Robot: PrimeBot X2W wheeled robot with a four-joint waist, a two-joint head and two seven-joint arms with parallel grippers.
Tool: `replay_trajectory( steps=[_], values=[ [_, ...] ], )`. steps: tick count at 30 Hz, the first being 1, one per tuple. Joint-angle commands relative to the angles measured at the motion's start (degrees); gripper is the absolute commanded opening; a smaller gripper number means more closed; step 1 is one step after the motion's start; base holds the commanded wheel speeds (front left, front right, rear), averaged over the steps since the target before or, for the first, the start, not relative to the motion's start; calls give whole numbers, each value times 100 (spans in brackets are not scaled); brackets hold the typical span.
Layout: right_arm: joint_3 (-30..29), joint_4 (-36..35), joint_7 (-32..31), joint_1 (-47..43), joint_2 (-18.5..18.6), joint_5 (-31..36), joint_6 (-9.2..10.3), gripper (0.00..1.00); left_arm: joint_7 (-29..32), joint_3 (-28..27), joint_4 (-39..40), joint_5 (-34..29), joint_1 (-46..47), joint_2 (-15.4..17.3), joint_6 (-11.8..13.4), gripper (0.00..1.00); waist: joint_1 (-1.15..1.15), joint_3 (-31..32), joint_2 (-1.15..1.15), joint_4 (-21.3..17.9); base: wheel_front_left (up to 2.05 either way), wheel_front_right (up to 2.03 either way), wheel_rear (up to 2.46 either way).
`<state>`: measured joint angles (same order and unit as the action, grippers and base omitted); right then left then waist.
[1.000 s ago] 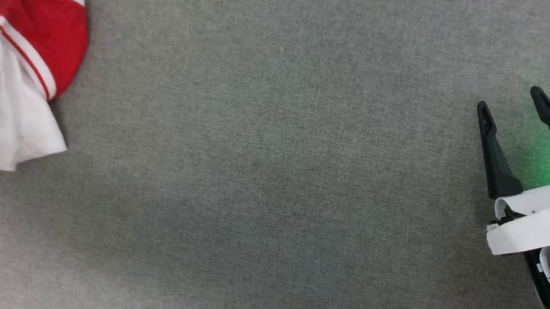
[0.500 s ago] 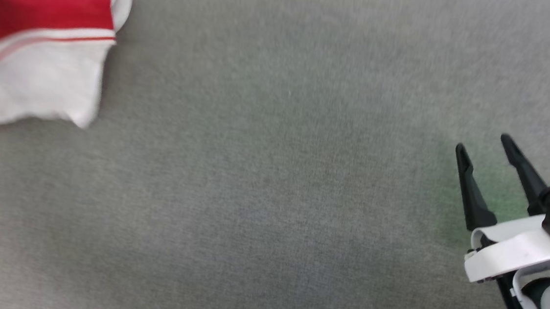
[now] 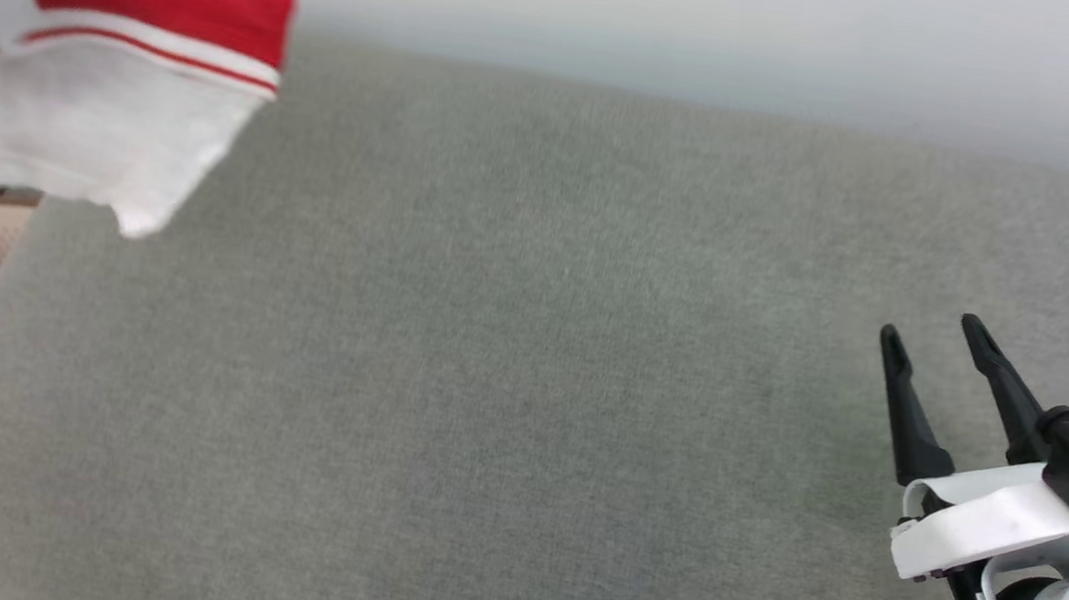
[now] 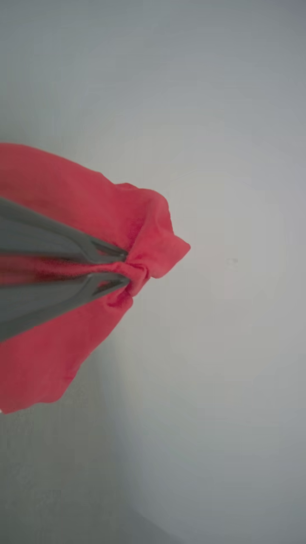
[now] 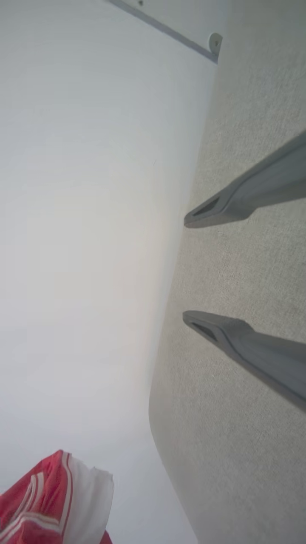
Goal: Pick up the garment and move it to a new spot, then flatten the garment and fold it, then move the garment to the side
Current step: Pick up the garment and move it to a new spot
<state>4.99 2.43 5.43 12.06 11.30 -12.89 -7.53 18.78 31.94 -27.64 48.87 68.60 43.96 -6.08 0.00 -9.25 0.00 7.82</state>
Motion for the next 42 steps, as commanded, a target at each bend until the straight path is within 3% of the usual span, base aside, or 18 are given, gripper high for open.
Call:
replay_trajectory(
  steps=[1,12,22,31,42],
  values=[
    [-64,36,56,-101,-27,-11,8,100,130,3,310,61,-152,65,123,0,0,240,0,-135,0,0,0],
    [-589,245,220,-100,-82,71,8,100,981,116,2573,371,-789,250,819,0,0,255,0,-1037,0,0,0],
    [-1114,368,453,-152,-319,195,8,100,1389,660,3629,305,-1073,-157,1105,0,0,-203,0,-1890,0,0,0],
    [-1087,593,670,-140,-593,221,8,100,1525,1172,3485,347,-1712,-424,1283,0,0,-510,0,-2179,0,0,0],
    [-827,993,844,133,-732,193,8,100,1585,1749,2057,434,-2264,-704,916,0,0,-663,0,-2195,0,0,0]
  ],
)
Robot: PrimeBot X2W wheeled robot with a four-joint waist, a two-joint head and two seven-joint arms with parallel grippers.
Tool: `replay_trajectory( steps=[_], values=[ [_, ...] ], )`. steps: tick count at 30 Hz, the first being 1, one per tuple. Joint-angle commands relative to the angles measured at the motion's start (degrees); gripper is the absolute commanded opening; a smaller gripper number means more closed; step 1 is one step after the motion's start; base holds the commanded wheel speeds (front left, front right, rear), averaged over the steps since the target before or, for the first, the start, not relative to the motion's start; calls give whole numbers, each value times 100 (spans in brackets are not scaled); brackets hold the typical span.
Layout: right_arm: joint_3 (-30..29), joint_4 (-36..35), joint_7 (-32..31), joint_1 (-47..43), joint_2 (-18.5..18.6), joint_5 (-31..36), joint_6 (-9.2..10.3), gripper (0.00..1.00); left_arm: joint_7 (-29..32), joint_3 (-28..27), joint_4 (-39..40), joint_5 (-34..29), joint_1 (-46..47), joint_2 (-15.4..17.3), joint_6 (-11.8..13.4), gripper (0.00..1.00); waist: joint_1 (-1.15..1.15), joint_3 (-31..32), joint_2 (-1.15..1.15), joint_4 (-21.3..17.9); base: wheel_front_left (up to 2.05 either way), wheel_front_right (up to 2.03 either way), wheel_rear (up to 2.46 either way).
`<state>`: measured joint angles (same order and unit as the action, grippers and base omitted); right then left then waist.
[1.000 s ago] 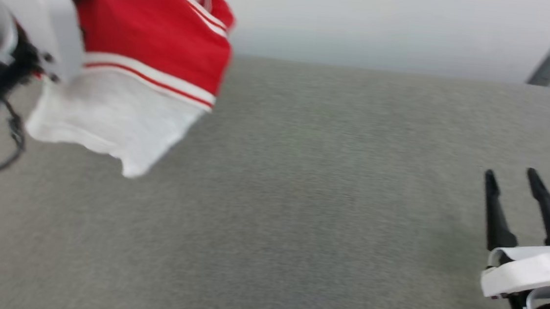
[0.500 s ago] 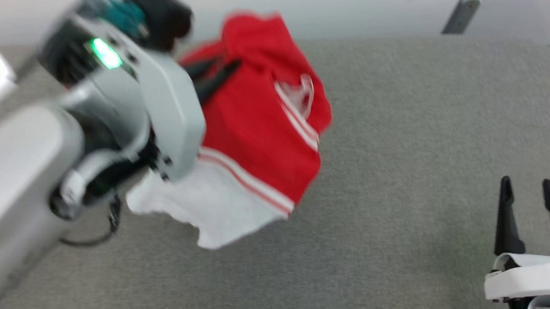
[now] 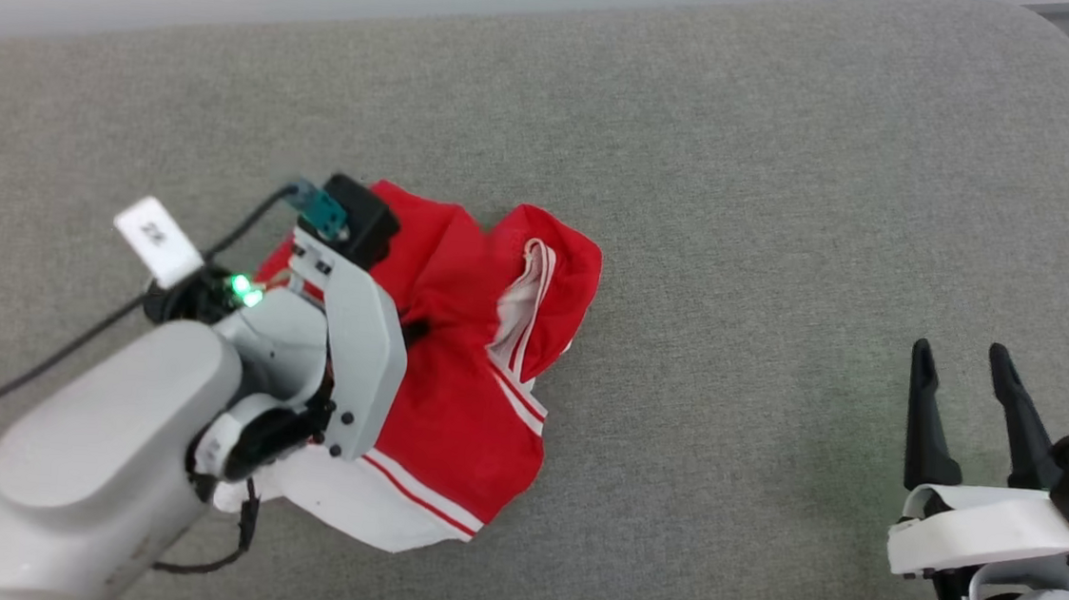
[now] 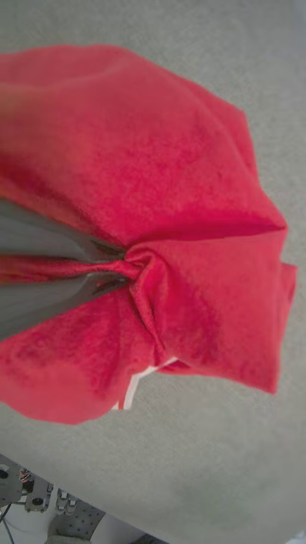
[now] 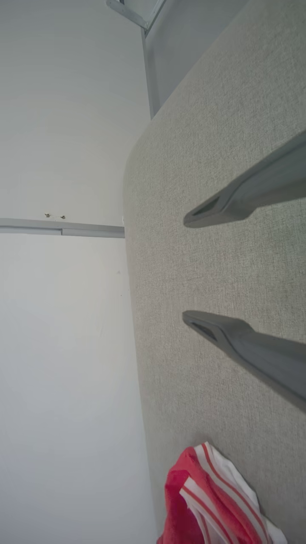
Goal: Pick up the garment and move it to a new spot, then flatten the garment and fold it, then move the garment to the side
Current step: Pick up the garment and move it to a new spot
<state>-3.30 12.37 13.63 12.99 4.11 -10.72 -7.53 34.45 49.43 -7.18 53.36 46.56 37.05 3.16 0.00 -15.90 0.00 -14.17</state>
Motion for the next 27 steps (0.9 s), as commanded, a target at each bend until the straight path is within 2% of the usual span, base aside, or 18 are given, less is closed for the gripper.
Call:
replay_trajectory(
  steps=[1,11,12,13,14,15,16,22,27],
  values=[
    [25,28,42,62,-15,-25,8,100,36,63,-137,-16,-87,-61,-30,0,0,9,0,9,0,0,0],
    [194,246,103,154,104,-100,8,100,84,591,-1470,-136,-106,-639,-513,0,0,205,0,123,0,0,0],
    [209,265,96,148,121,-94,8,100,74,615,-1565,-127,-102,-698,-556,12,0,239,0,142,0,0,0],
    [225,274,97,145,139,-90,8,100,35,622,-1626,-102,-85,-752,-607,38,0,274,0,163,0,0,0],
    [230,284,100,134,158,-97,8,100,-1,617,-1675,-89,-56,-793,-647,43,0,319,0,192,0,0,0],
    [241,295,99,122,179,-105,8,100,-38,598,-1717,-66,-27,-813,-668,60,0,358,0,215,0,0,0],
    [249,309,96,109,202,-110,8,100,-78,560,-1731,-31,-2,-837,-691,100,0,408,0,244,0,0,0],
    [270,330,67,-33,323,-159,8,100,-279,389,-1559,169,-36,-803,-782,100,0,776,0,459,0,0,0],
    [272,282,27,-186,396,-207,8,100,-513,202,-1146,270,-204,-618,-699,100,0,1094,0,655,0,0,0]
  ],
)
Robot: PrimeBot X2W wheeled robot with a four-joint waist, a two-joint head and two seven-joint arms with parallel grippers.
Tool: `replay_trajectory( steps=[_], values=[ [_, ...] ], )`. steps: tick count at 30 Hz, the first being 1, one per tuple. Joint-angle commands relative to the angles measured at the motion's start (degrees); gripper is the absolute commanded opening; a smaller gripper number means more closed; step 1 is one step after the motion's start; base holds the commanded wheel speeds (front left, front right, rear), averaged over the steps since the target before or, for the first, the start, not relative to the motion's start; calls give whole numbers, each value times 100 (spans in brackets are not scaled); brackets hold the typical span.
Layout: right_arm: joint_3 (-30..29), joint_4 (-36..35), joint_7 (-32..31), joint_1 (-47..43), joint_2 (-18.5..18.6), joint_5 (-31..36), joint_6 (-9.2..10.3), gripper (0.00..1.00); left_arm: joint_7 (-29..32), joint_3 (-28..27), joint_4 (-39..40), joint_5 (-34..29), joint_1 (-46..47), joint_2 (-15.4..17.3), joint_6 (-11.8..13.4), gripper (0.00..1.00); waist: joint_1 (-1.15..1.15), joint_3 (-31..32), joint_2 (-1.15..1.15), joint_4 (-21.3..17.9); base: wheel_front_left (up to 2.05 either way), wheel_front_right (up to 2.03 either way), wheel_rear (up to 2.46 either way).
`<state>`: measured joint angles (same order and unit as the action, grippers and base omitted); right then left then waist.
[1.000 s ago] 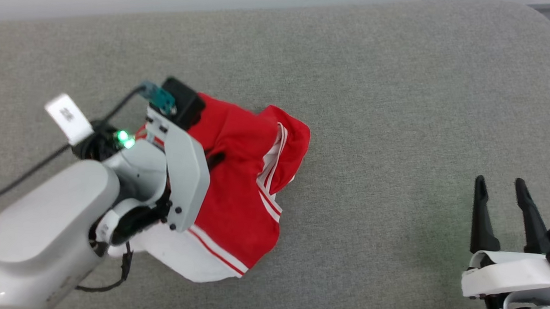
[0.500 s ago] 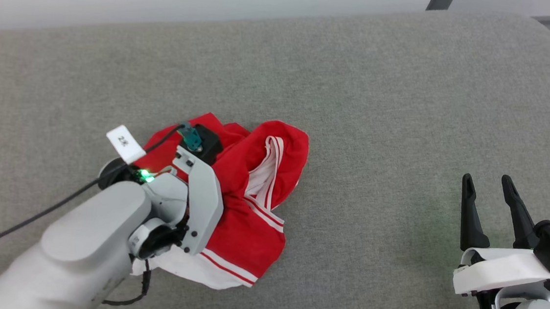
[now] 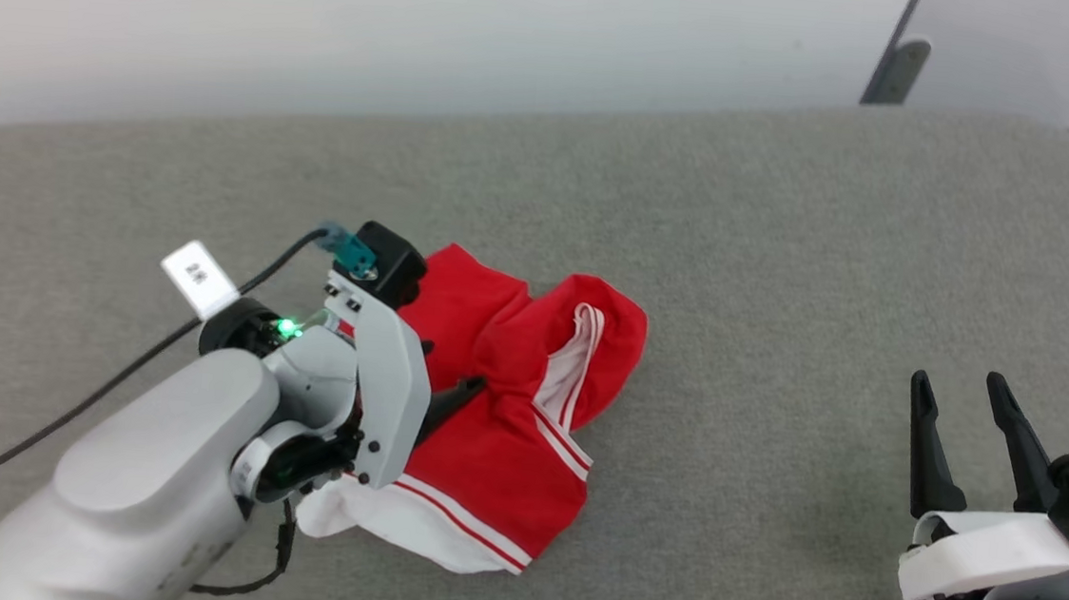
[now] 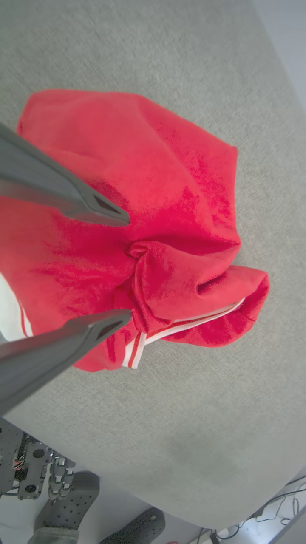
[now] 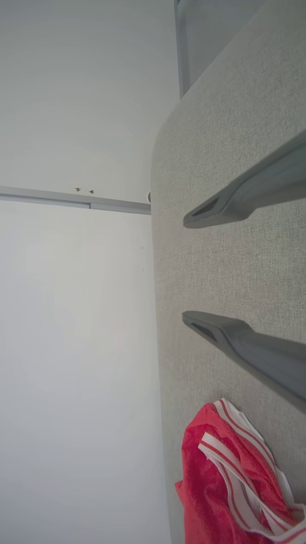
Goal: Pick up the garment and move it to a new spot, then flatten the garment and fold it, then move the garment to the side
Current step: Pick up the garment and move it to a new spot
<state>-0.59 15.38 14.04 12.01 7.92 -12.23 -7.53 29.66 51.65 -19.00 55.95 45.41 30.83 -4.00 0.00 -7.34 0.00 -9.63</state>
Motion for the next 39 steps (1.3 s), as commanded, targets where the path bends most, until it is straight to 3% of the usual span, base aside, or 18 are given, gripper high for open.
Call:
replay_trajectory(
  steps=[1,11,25,30,34,39],
  values=[
    [2,-30,-20,-119,23,-55,8,100,-103,-75,127,42,-130,52,53,100,0,304,0,241,0,0,0],
    [-2,-198,-2,-346,89,-84,8,100,-942,-613,883,260,-873,578,468,100,0,777,0,536,0,0,0],
    [-199,-334,51,-661,82,-73,8,100,-3762,-1759,1148,241,-2590,1339,756,100,0,910,0,756,0,0,0],
    [-308,-331,70,-795,62,-47,8,100,-4336,-2111,1050,314,-3189,1407,815,100,0,935,0,849,0,0,0],
    [-373,-325,94,-822,60,-28,8,100,-4461,-2479,1019,304,-3517,1337,769,100,0,952,0,900,0,0,0],
    [-403,-350,108,-890,55,-72,8,100,-4481,-3336,1160,48,-4138,1045,729,100,0,957,0,953,0,0,0]
  ],
)
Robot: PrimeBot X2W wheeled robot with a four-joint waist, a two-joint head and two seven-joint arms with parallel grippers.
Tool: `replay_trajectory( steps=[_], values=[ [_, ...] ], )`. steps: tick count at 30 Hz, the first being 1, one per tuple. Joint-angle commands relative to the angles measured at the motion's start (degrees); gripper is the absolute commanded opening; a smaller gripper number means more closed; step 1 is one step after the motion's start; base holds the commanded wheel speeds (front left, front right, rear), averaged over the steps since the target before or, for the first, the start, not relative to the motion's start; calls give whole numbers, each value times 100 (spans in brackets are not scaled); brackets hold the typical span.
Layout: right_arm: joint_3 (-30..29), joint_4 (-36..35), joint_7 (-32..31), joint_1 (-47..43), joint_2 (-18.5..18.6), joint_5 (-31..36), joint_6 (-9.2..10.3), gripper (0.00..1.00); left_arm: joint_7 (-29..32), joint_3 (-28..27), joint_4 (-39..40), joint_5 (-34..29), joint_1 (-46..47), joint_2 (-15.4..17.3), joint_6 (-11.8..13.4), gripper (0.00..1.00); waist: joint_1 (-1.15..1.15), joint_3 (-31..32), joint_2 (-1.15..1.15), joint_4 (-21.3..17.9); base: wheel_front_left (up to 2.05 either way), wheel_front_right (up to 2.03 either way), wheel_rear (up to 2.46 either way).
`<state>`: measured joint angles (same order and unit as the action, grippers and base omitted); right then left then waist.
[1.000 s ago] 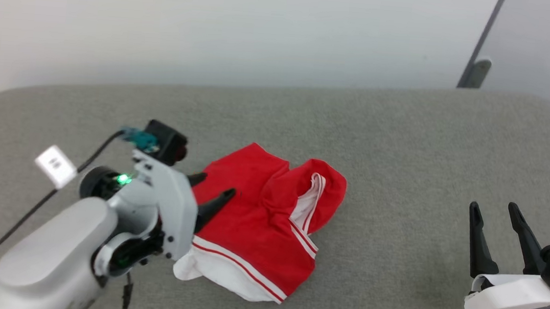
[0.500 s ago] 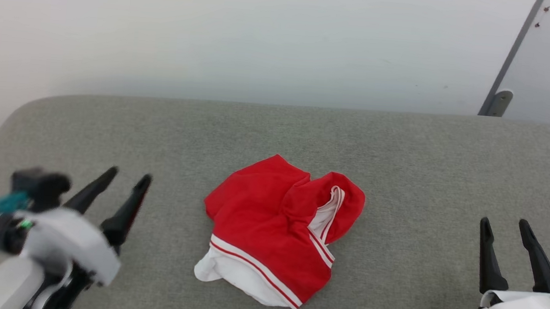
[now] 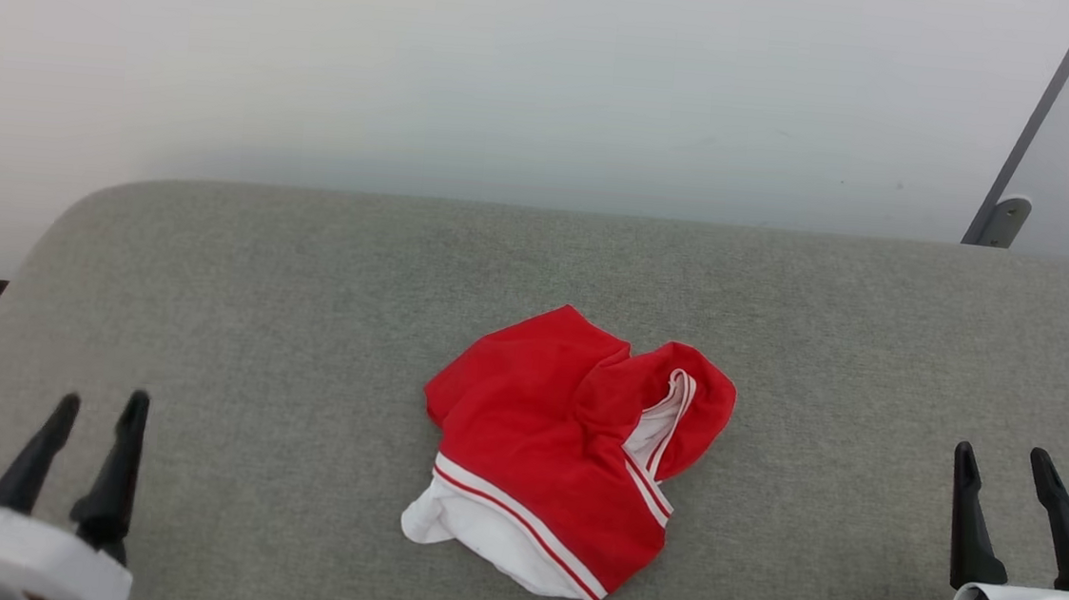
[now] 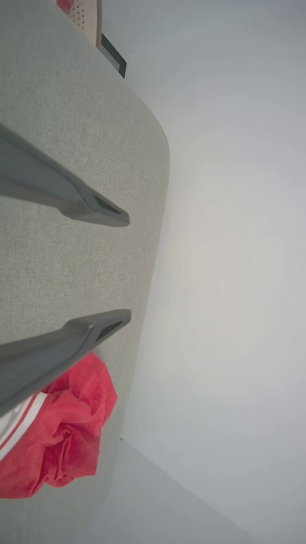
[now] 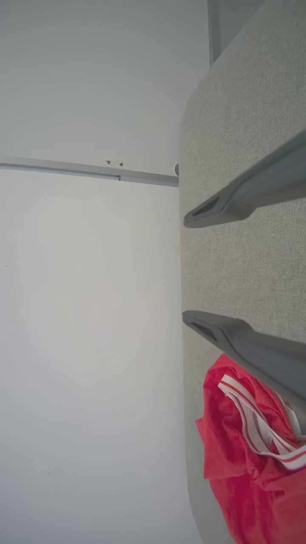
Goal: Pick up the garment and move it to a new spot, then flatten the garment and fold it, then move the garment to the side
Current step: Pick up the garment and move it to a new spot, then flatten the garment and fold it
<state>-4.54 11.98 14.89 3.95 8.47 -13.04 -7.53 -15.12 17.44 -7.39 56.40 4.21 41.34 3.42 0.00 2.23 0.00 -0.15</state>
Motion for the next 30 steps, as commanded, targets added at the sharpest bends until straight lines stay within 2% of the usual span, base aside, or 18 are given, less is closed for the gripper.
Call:
replay_trajectory(
  steps=[1,4,8,13,19,24,30],
  values=[
    [-17,-16,26,-95,1,7,8,100,2,-77,15,-75,-162,-78,-45,100,0,4,0,19,0,0,0],
    [-20,-20,29,-104,10,-4,8,100,-2,-494,112,-241,-471,-289,-201,100,0,5,0,47,0,0,0],
    [-10,-31,35,-77,14,9,8,100,-3,-757,151,-461,-722,-474,-400,100,0,6,0,75,0,0,0],
    [12,-78,37,-67,6,32,8,100,-3,-876,131,-600,-807,-593,-569,100,0,1,0,85,0,0,0],
    [17,-114,37,-40,-19,50,8,100,107,-781,84,-574,-715,-581,-702,100,0,-28,0,47,0,0,0],
    [8,-133,38,34,-35,56,8,100,767,-433,164,-472,-343,-461,-846,100,0,-88,0,10,0,0,0],
    [56,-157,38,143,-76,75,8,100,2093,-1,201,35,436,-362,-972,100,0,-198,0,-93,0,0,0]
  ],
)
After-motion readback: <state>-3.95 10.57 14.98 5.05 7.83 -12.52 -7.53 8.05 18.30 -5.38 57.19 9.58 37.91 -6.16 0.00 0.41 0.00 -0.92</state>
